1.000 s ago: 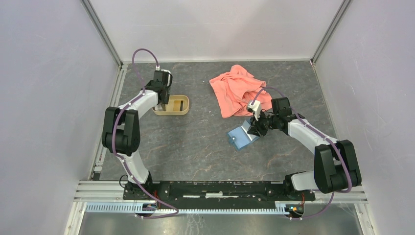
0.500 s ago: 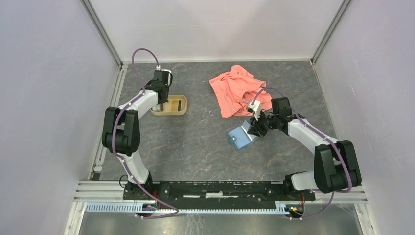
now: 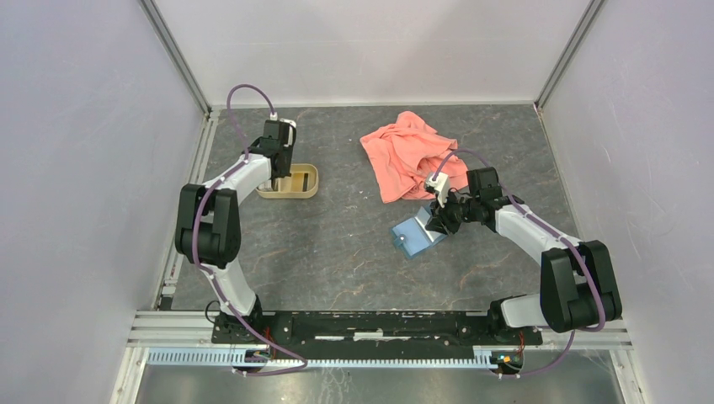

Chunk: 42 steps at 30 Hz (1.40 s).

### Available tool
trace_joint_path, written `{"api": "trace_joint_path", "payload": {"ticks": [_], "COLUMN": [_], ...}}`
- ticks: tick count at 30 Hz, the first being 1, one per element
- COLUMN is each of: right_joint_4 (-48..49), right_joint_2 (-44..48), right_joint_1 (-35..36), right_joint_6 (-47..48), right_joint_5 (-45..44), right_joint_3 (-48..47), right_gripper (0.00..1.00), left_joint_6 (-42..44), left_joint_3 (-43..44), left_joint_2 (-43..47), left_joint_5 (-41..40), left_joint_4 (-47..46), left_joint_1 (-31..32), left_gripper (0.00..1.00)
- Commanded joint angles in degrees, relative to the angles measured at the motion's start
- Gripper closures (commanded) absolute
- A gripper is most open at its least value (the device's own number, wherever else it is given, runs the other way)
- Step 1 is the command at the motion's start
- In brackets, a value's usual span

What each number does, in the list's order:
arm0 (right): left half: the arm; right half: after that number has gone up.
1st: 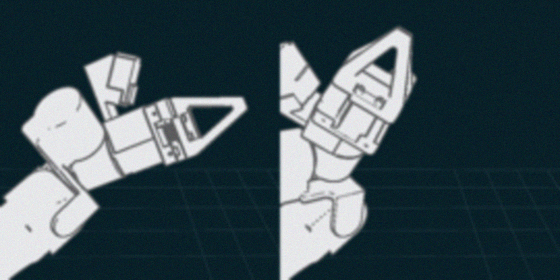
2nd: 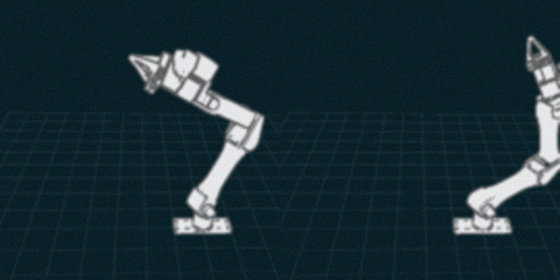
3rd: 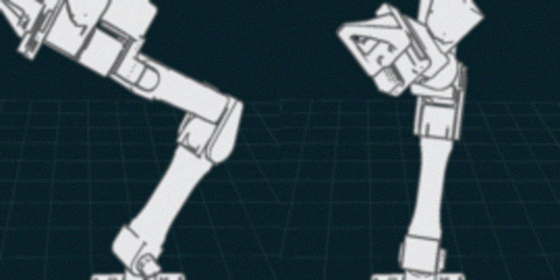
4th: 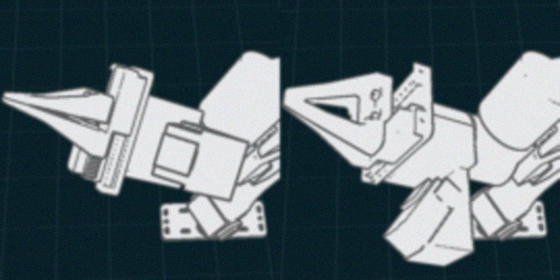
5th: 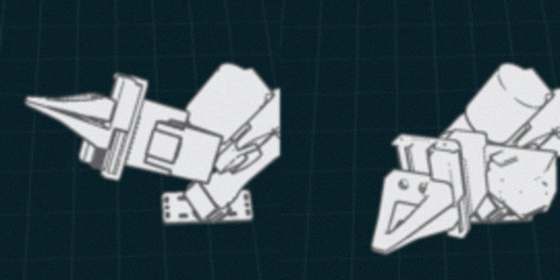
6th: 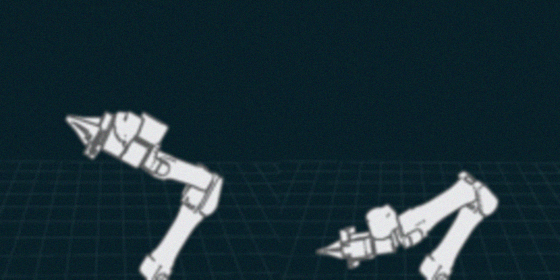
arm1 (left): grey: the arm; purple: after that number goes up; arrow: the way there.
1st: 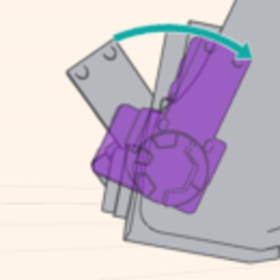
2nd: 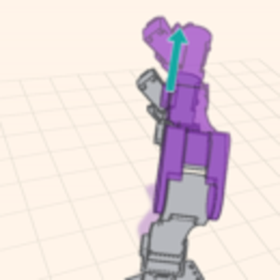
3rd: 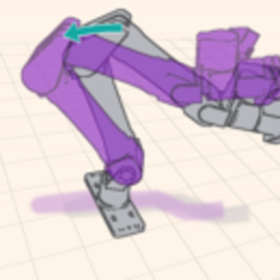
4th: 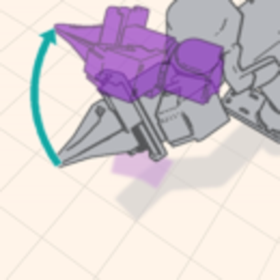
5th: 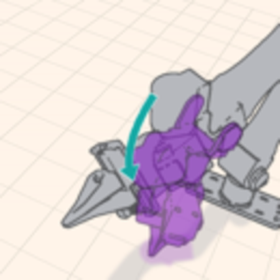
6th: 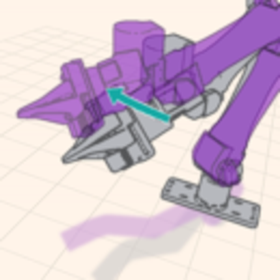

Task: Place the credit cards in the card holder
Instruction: Pick up the credit card from the storage box.

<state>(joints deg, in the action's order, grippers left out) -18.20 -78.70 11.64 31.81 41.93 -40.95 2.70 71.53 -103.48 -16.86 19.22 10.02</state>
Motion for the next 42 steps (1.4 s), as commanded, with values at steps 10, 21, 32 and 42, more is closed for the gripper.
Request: {"api": "trace_joint_path", "payload": {"ticks": [10,21,32,42], "right_joint_4": [-0.4,11.39,50.61,74.26], "right_joint_2": [5.39,15.08,15.36,9.28], "right_joint_1": [0.27,-1.35,-2.47,-1.52], "right_joint_6": [3.22,-11.65,-58.78,-82.95], "right_joint_5": [2.77,25.41,24.37,22.42], "right_joint_3": [0.08,2.18,8.43,9.35], "right_gripper": [0.7,0.65,0.51,0.34], "left_joint_6": [-10.42,-46.64,-59.14,-65.07], "left_joint_3": [-0.87,-32.23,-39.28,-37.83], "left_joint_2": [16.02,25.94,14.75,8.17], "left_joint_5": [30.05,47.44,30.41,28.57], "left_joint_4": [-3.86,-63.61,-101.96,-110.27], "left_joint_1": [-0.27,18.72,29.52,32.34], "left_gripper": [0.98,0.98,0.98,0.98]}}
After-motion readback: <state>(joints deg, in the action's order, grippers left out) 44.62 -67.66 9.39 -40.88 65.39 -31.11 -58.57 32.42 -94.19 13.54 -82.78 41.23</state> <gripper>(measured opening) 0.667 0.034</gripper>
